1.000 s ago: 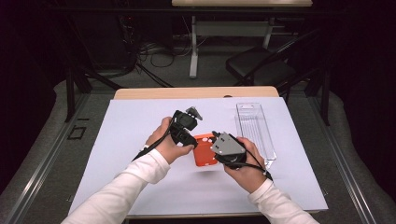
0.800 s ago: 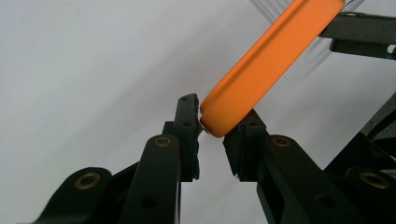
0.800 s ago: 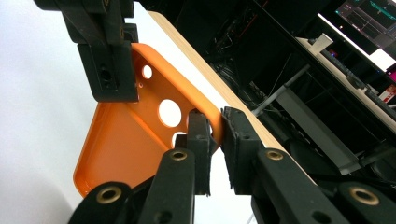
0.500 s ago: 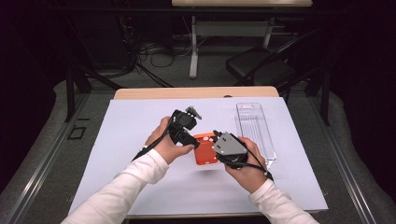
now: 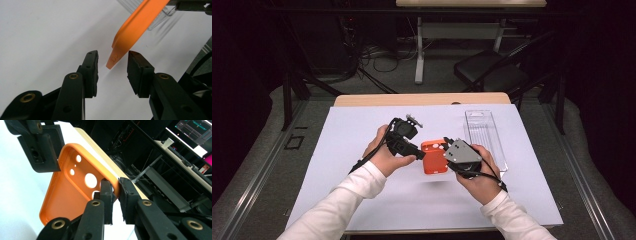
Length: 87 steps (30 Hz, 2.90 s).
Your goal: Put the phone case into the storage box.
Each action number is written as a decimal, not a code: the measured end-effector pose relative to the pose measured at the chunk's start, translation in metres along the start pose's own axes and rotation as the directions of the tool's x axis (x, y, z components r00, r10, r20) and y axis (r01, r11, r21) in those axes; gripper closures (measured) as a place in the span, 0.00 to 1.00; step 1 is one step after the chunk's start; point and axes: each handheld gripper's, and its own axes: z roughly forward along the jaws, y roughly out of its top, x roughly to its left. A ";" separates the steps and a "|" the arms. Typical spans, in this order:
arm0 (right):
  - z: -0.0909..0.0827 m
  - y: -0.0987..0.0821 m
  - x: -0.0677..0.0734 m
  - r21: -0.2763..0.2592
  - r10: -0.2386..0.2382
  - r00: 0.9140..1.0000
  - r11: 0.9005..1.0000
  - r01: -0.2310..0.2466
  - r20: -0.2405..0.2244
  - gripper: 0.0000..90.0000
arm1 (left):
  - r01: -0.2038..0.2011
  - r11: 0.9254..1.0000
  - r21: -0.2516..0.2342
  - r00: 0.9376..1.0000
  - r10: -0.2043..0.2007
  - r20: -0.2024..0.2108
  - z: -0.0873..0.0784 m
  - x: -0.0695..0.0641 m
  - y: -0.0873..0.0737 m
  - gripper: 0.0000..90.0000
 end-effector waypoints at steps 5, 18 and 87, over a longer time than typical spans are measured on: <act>-0.001 -0.001 -0.003 -0.008 0.005 1.000 1.000 -0.005 0.000 0.91 | -0.031 0.999 -0.031 0.999 0.032 0.007 -0.002 0.003 -0.004 0.65; -0.009 -0.004 -0.012 -0.037 0.013 1.000 0.999 -0.013 0.003 0.91 | -0.105 0.979 -0.175 0.994 0.098 -0.046 -0.009 0.013 -0.024 0.57; -0.021 0.006 -0.078 -0.156 0.013 0.999 0.988 -0.018 -0.036 0.91 | 0.087 0.899 -0.428 0.994 -0.049 0.099 -0.017 0.057 -0.089 0.08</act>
